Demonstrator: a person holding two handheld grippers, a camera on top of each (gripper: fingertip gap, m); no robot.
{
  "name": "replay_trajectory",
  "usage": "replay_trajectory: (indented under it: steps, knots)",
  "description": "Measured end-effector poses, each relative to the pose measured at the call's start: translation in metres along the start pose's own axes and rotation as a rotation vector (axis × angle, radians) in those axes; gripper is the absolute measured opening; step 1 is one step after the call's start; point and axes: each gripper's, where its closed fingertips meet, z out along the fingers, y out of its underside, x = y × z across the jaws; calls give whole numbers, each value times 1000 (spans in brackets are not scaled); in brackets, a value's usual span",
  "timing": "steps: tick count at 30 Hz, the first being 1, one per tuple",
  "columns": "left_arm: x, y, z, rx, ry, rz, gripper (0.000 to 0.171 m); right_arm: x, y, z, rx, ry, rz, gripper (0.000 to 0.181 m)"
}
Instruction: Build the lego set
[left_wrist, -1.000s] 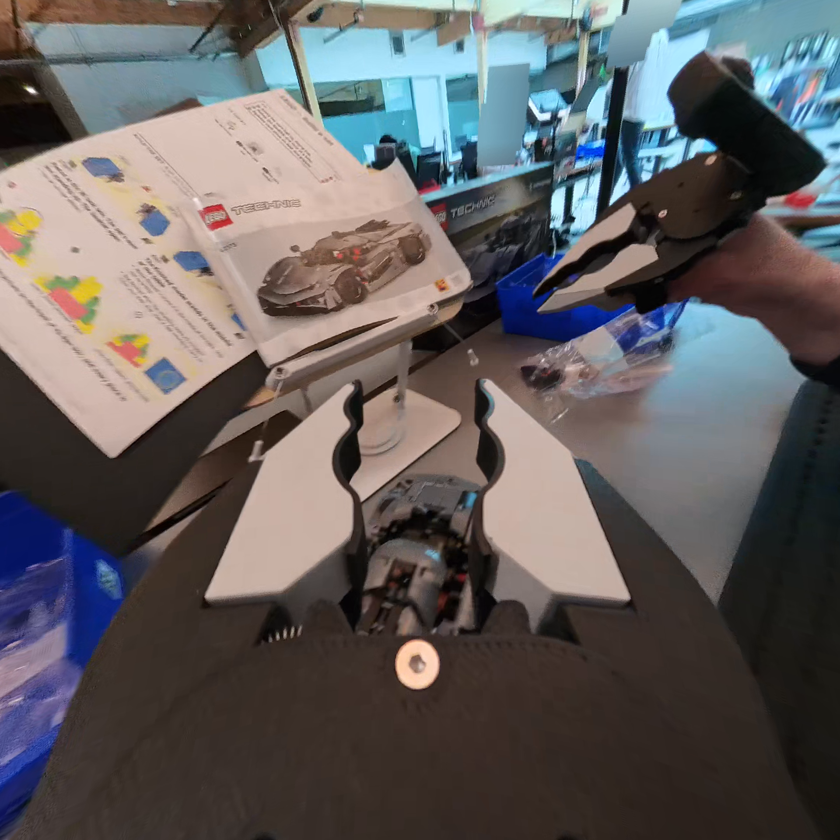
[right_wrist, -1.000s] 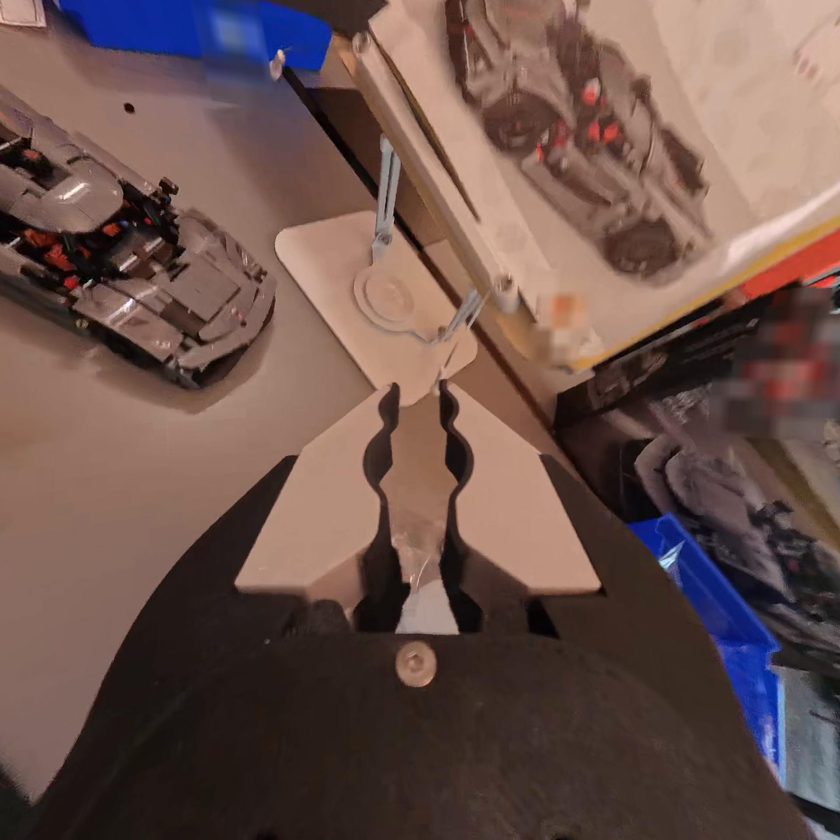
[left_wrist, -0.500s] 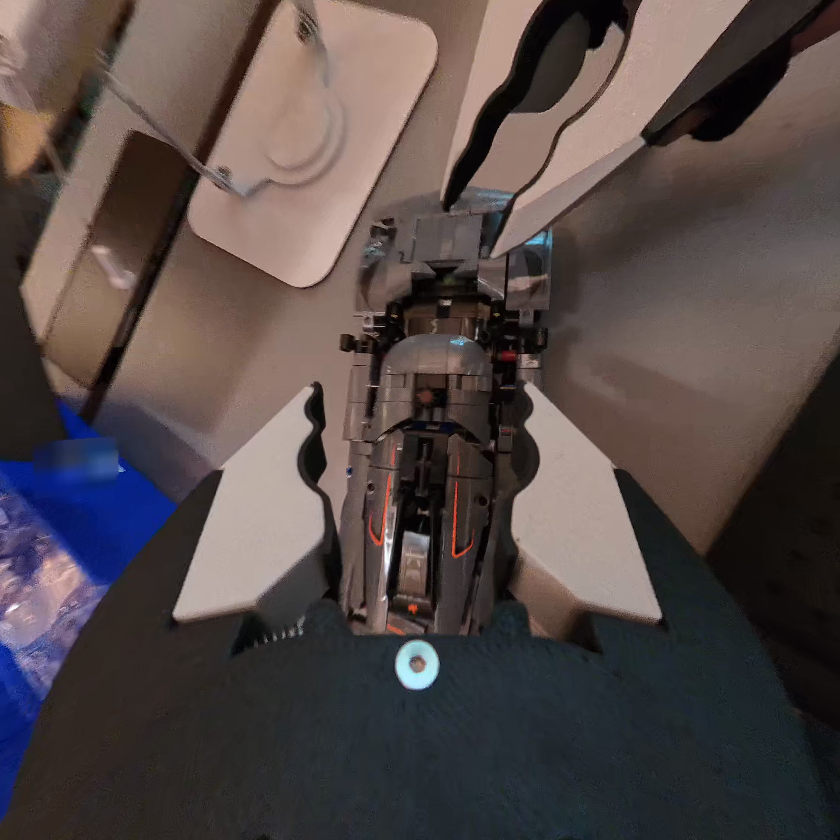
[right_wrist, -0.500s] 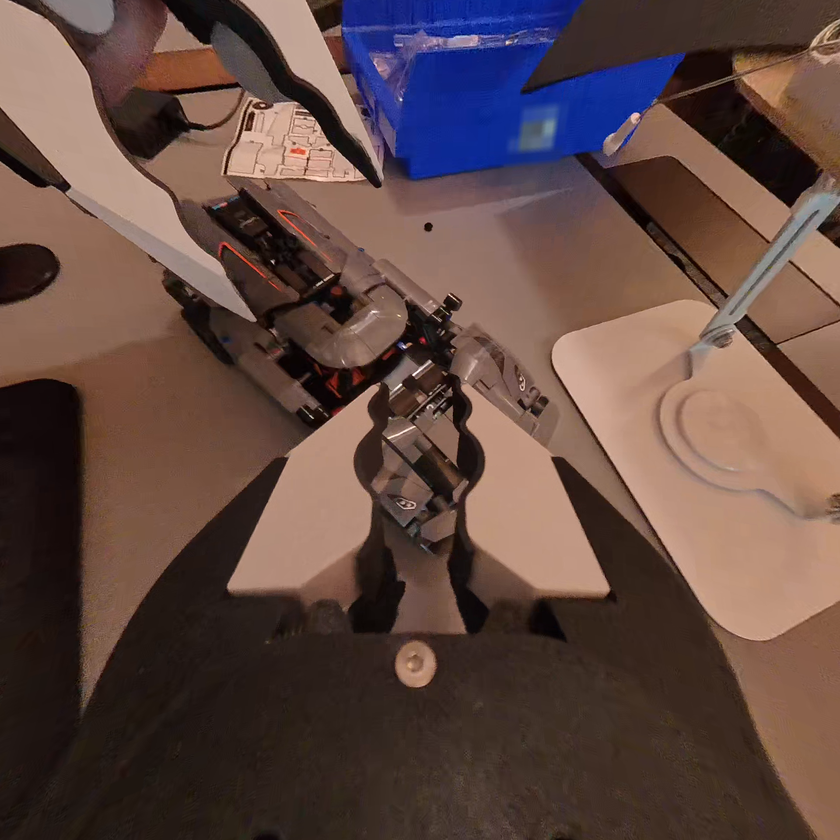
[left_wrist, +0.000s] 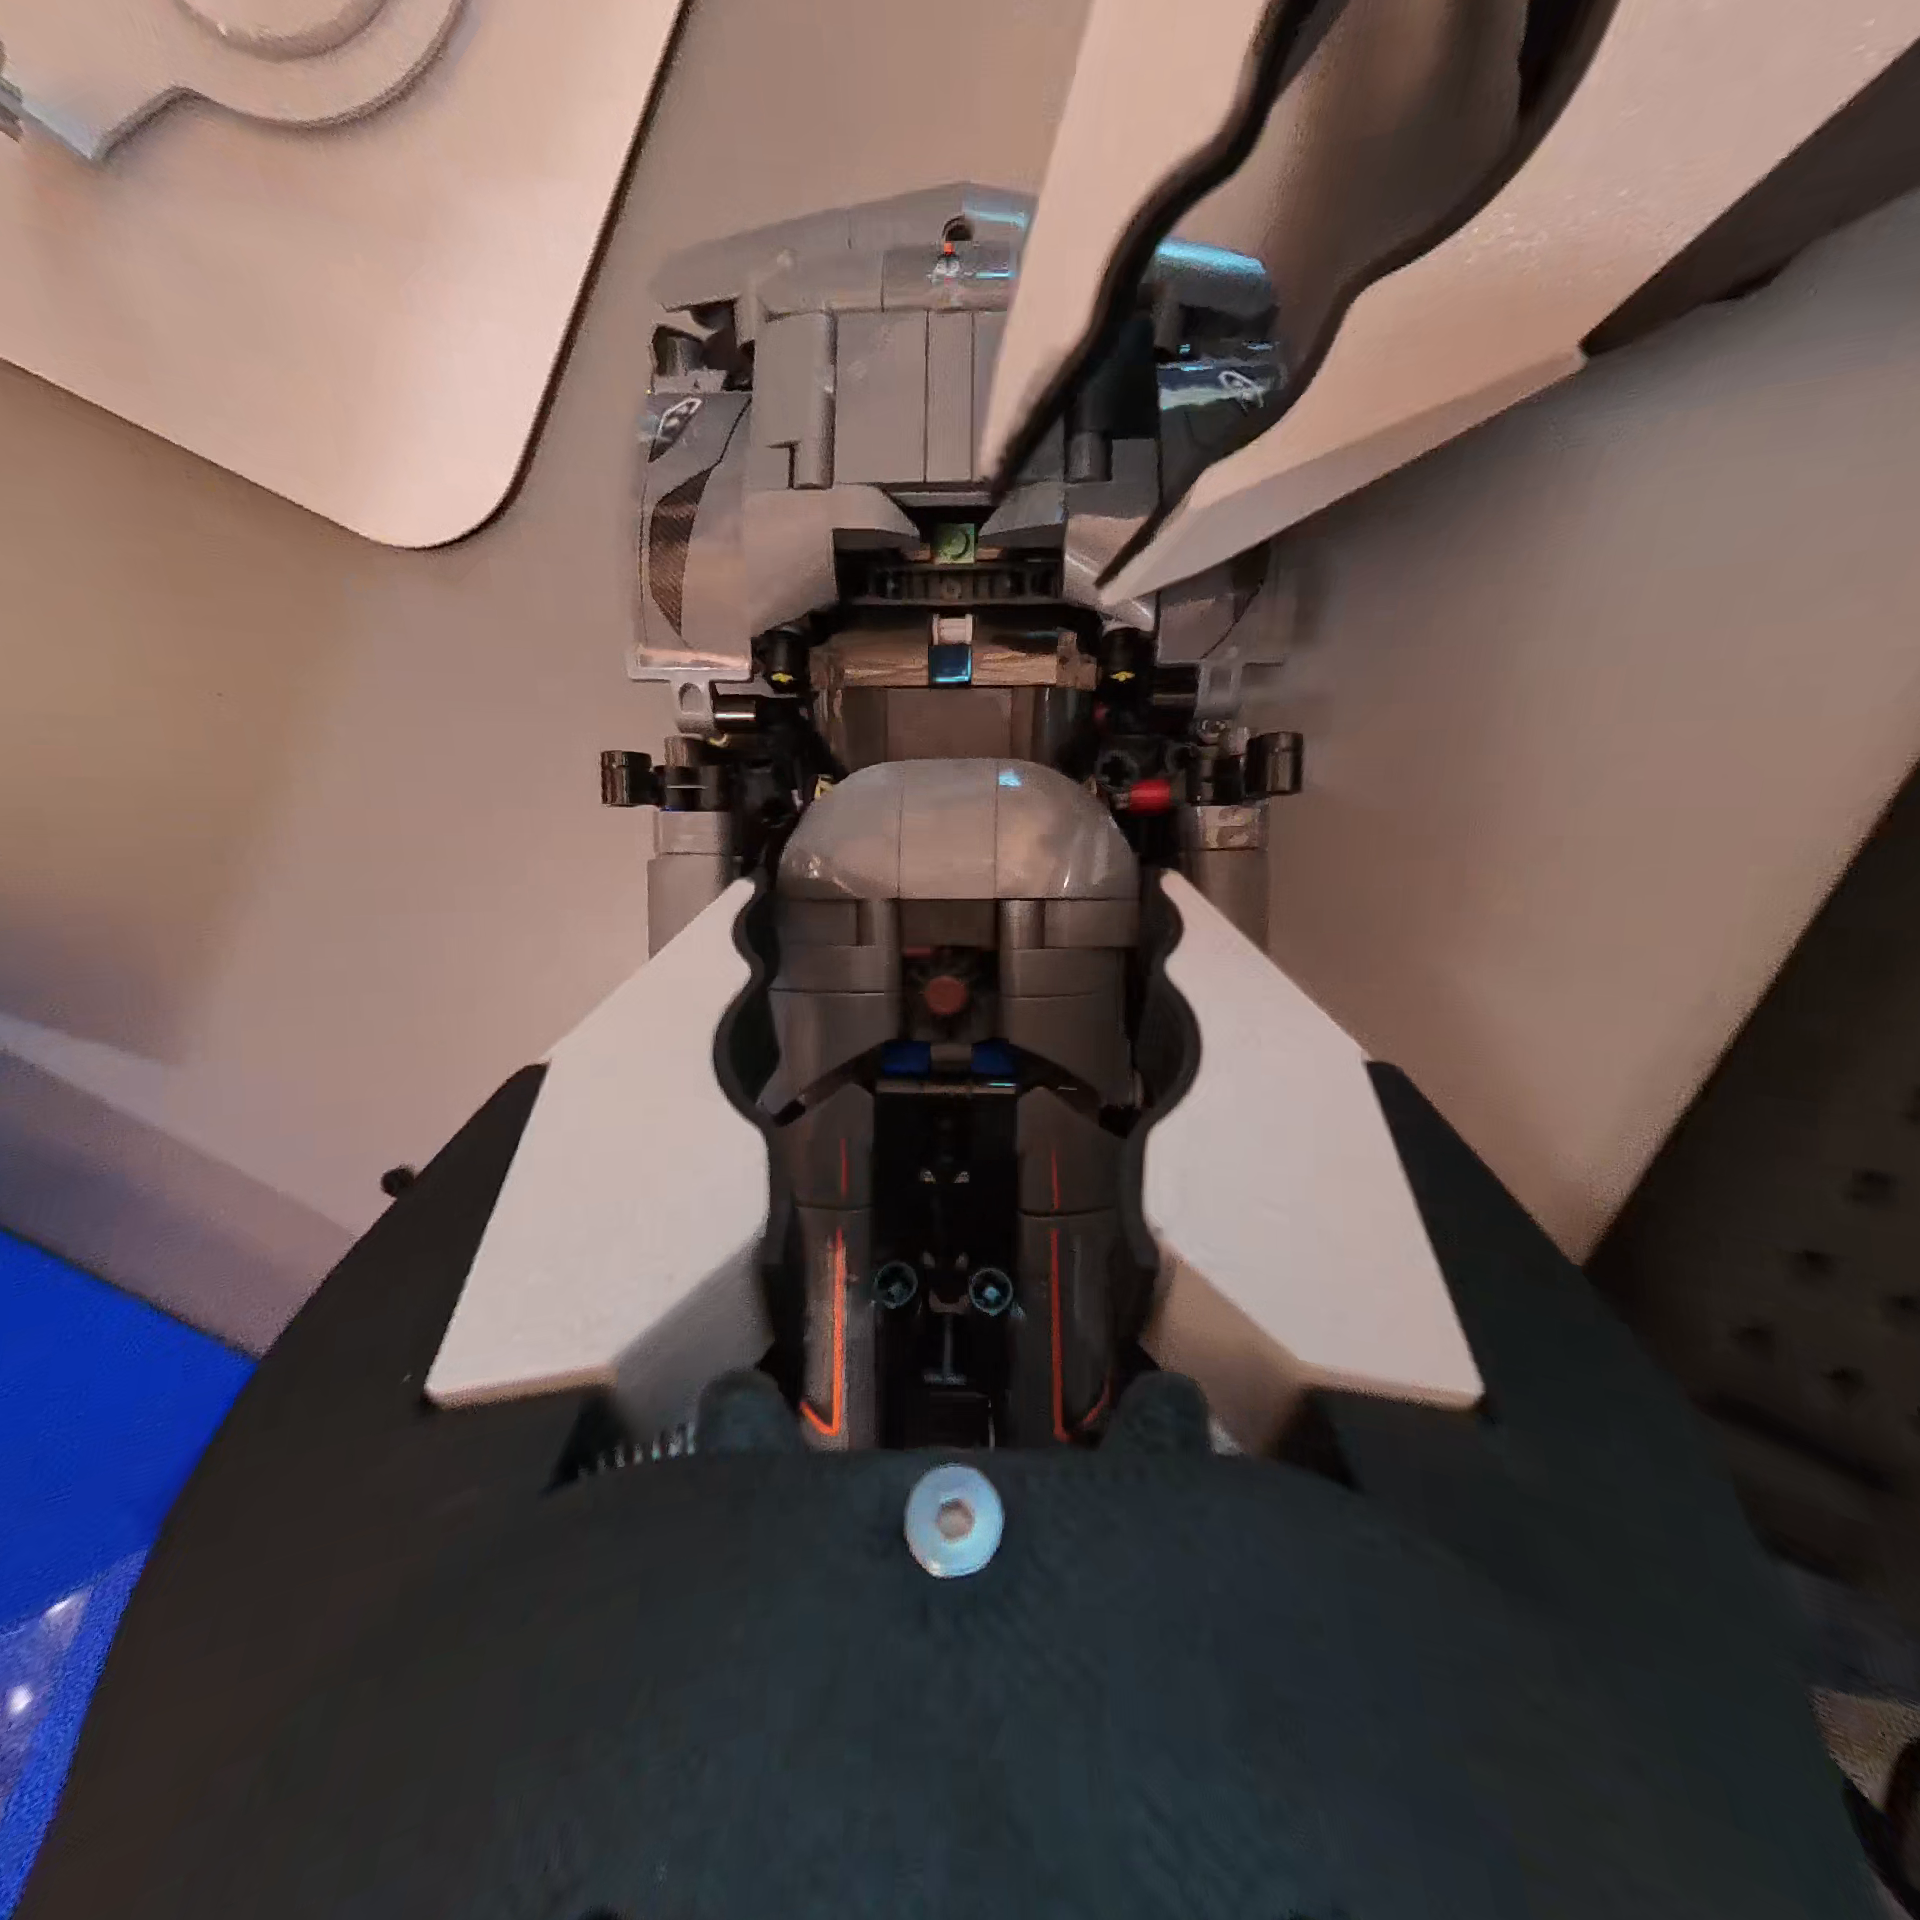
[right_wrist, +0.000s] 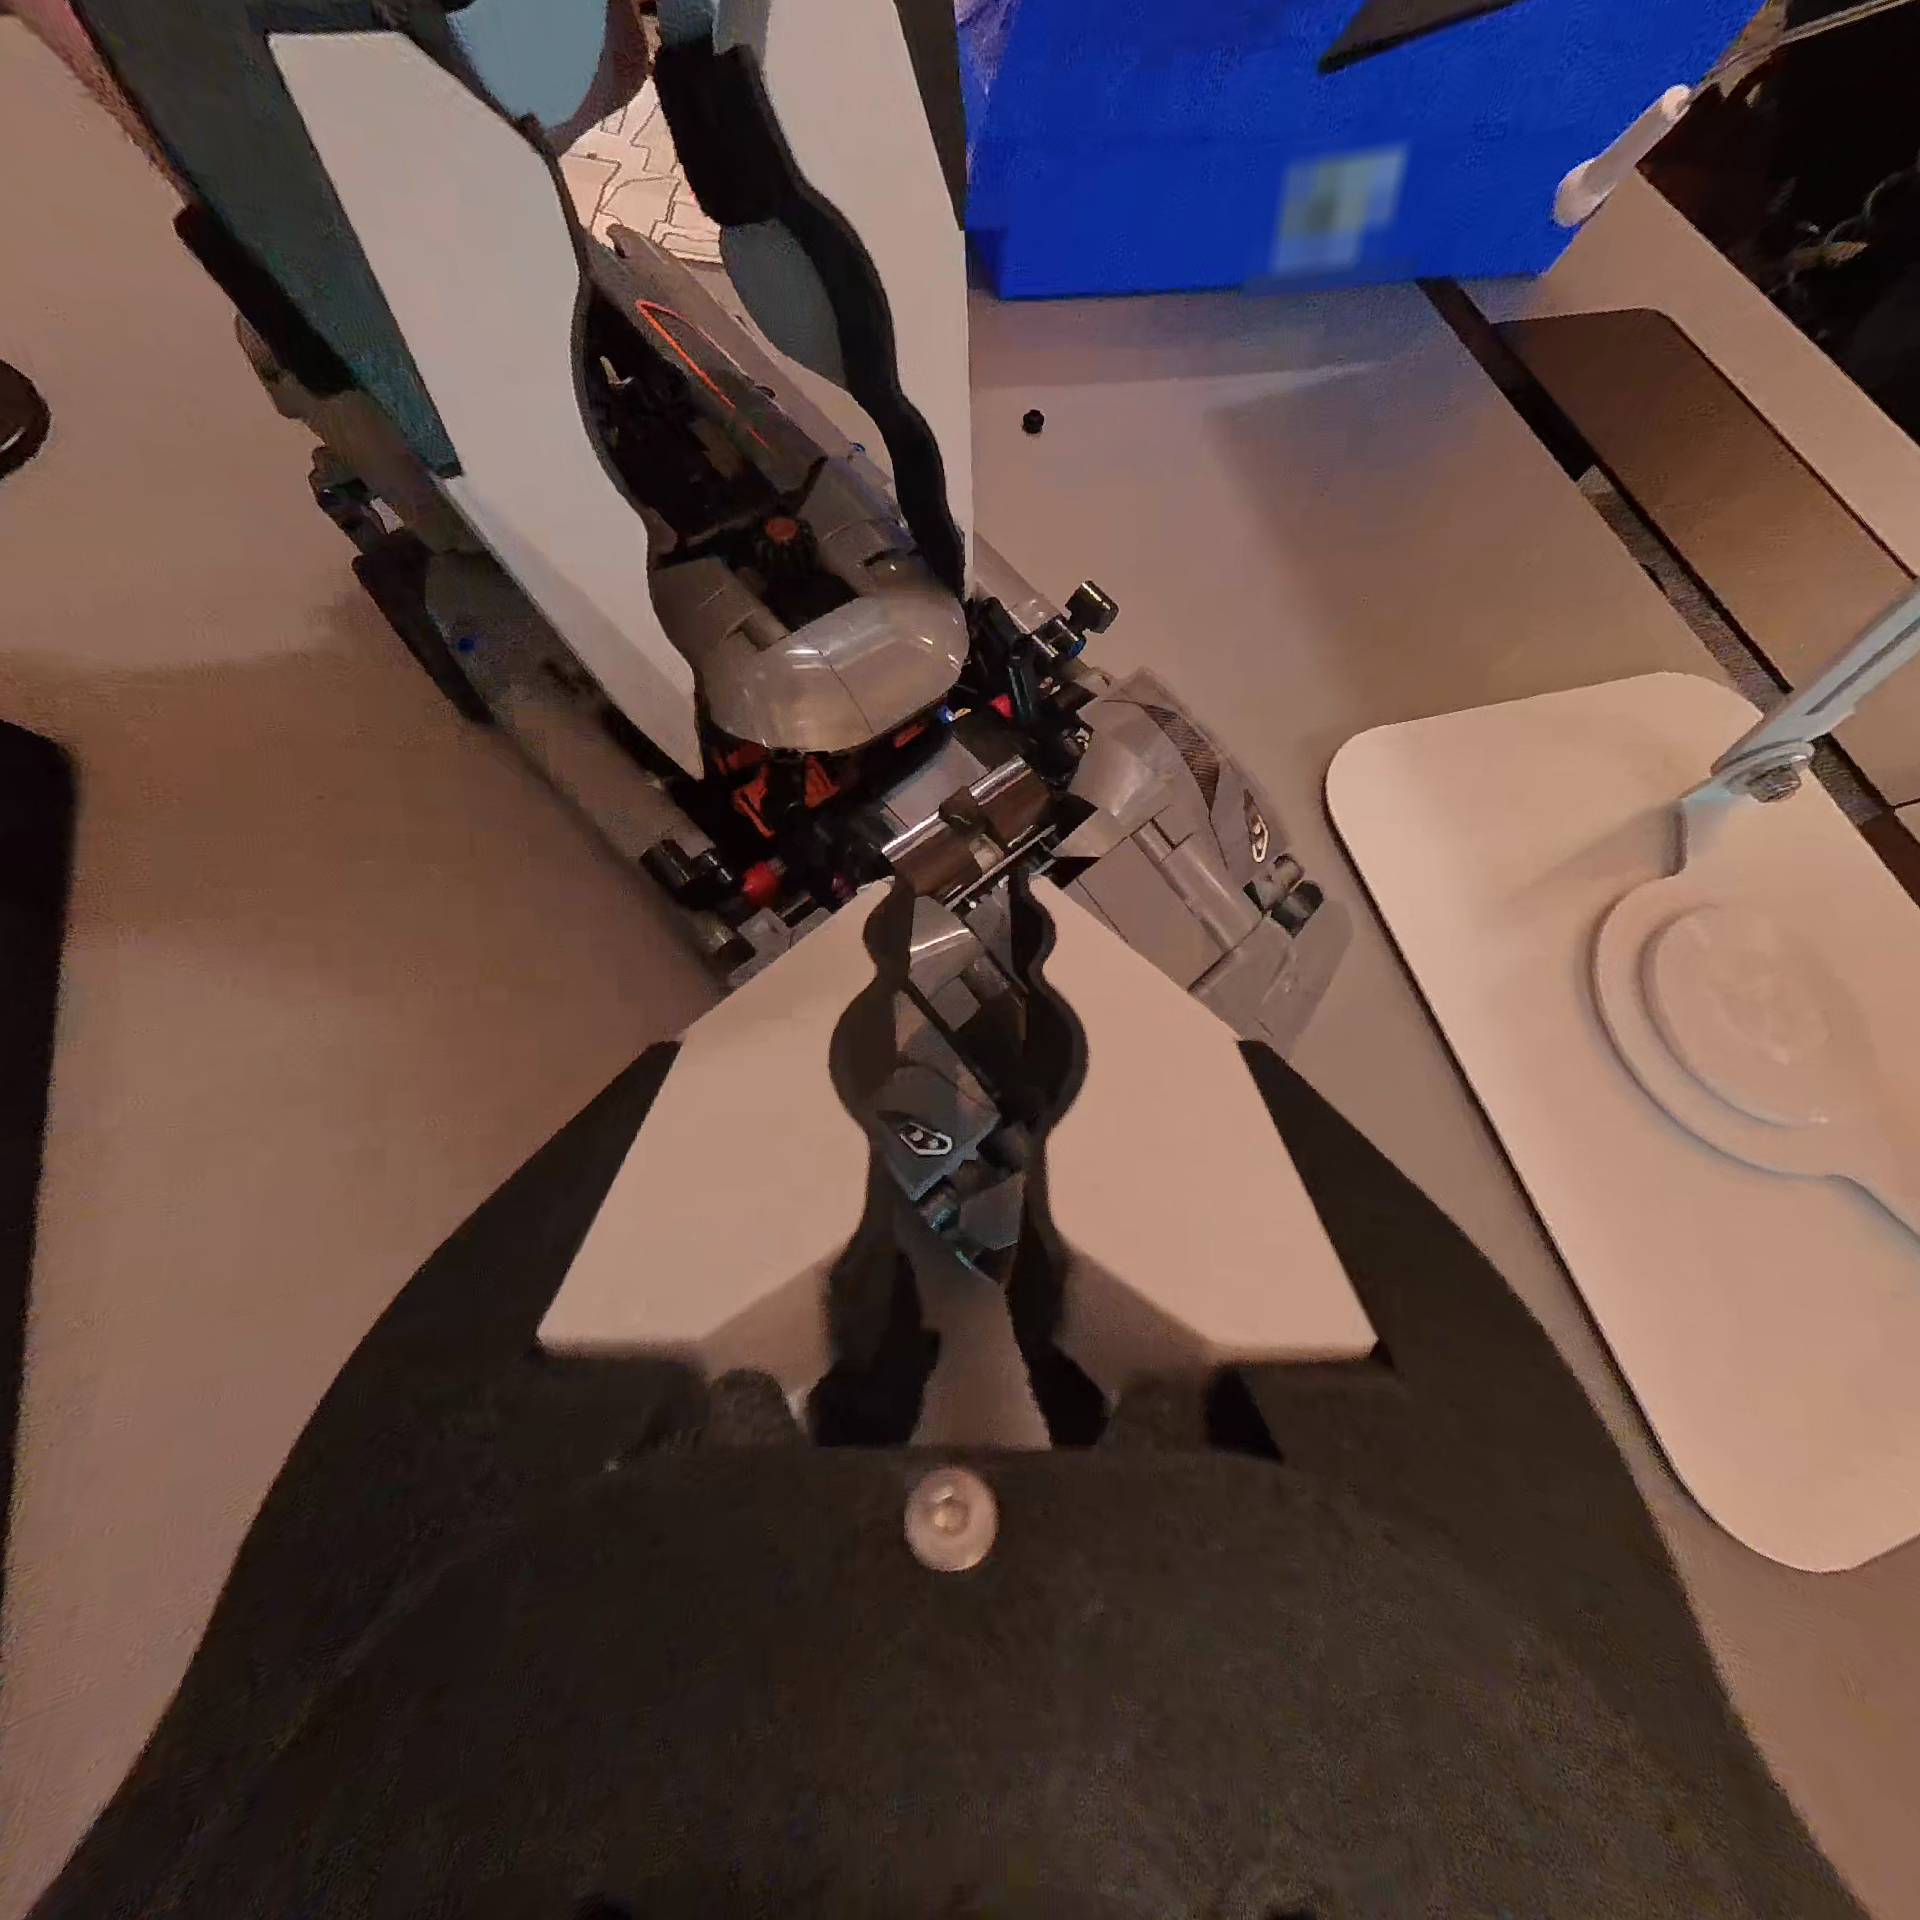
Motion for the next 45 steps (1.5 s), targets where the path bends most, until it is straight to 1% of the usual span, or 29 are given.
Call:
replay_trajectory:
  steps: [1, 2, 5, 7, 9, 12, 13, 15, 19, 24, 28, 30, 34, 37, 38, 40, 42, 45]
  knots:
    - [0, 1, 0, 8, 32, -20, 67, 0, 2, 1, -7, -3, 0, 14]
    - [1, 1, 1, 13, 56, -33, 68, 0, 2, 2, -8, -1, -1, 17]
    - [2, 4, 8, -20, 69, -24, 73, -1, 2, 3, -4, -7, -3, 14]
    - [3, 6, 17, -63, 56, -13, 75, -1, 1, 4, -3, 8, -26, 9]
    - [0, 6, 16, -87, 29, 5, 75, -1, 1, 4, -7, 17, -33, 8]
    - [1, 6, 16, -78, 26, 2, 75, -1, 0, 5, -16, 51, -90, 6]
    - [1, 6, 16, -72, 32, -10, 75, -2, -1, 5, -17, 59, -113, 0]
    - [2, 6, 14, -65, 31, -4, 75, -9, -1, 8, -26, 46, -143, 0]
    - [2, 10, 11, -88, 36, 8, 75, -15, 1, 16, -46, 30, -145, 0]
    - [3, 9, 11, -91, 64, 15, 75, -14, 2, 15, -28, 2, -91, 0]
    - [3, 14, 10, -112, 82, 7, 75, -7, -3, 7, -1, 34, -109, 0]
    - [3, 19, 7, -127, 104, -9, 75, -11, -4, 8, 8, 7, -89, 0]
    - [3, 22, -1, -119, 133, -19, 73, -12, -4, 10, -5, 21, -125, 0]
    - [0, 22, -13, -96, 113, -12, 70, -13, -5, 7, 8, -6, -78, 0]
    - [2, 24, -13, -100, 118, -13, 72, -12, -4, 6, 8, -11, -66, 0]
    - [4, 34, -9, -138, 112, -11, 77, -10, -2, 3, 1, -20, -55, 7]
    - [4, 41, -4, -153, 103, -11, 78, -14, -2, 2, 2, -42, -51, 7]
    - [2, 44, 4, -142, 94, -19, 73, -17, -3, 3, 1, -37, -77, 5]
